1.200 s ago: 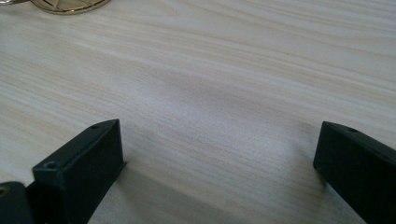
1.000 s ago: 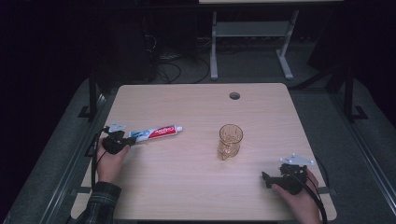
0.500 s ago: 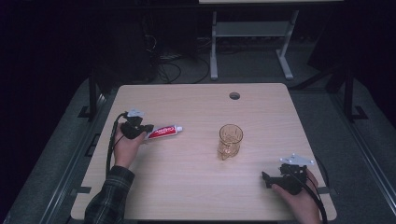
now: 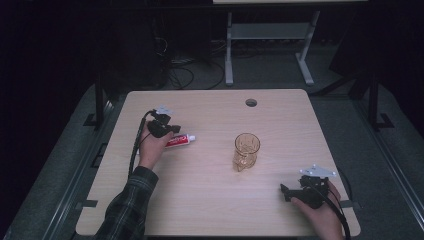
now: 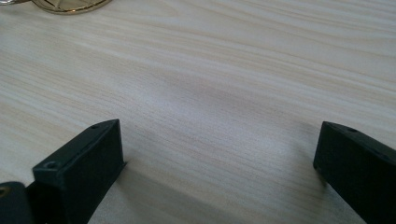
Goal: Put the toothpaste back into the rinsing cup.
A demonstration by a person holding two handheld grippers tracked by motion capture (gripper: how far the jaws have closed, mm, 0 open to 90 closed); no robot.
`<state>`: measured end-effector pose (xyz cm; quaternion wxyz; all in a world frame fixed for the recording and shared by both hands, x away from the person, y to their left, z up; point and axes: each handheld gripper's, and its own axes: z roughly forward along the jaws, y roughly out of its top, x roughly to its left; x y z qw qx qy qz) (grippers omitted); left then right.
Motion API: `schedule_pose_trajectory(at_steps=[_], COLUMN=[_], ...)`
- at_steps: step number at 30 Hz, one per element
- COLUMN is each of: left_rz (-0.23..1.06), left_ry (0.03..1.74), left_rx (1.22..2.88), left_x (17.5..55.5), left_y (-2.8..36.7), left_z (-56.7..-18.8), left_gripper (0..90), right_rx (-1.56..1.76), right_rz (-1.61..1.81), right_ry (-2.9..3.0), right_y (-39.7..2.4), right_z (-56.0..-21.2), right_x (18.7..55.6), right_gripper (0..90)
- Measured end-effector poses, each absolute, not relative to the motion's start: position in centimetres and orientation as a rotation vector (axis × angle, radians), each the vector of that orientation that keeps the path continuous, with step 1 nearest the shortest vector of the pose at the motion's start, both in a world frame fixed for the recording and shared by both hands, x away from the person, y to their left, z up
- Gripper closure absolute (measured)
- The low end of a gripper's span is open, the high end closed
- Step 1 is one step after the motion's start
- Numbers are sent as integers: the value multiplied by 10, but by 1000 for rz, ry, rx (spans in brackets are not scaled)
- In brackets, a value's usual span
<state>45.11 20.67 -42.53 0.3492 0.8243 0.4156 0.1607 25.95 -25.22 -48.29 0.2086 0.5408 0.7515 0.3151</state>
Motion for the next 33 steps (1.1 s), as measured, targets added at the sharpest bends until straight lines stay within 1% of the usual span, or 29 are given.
schedule_pose_trajectory(at_steps=[8, 15, 33], left_rz=[372, 347, 301], left_ry=[1097, 1118, 1104], left_rx=[2155, 2172, 2184], left_x=[466, 468, 435], left_y=[193, 190, 192], left_z=[-441, -447, -448], left_gripper=[900, 900, 900], right_rx=[1505, 1504, 1504], right_rz=[877, 877, 878], right_ry=[2091, 2092, 2091], right_y=[-252, -252, -252], right_z=[-483, -483, -483], right_x=[260, 259, 259], right_gripper=[9, 8, 8])
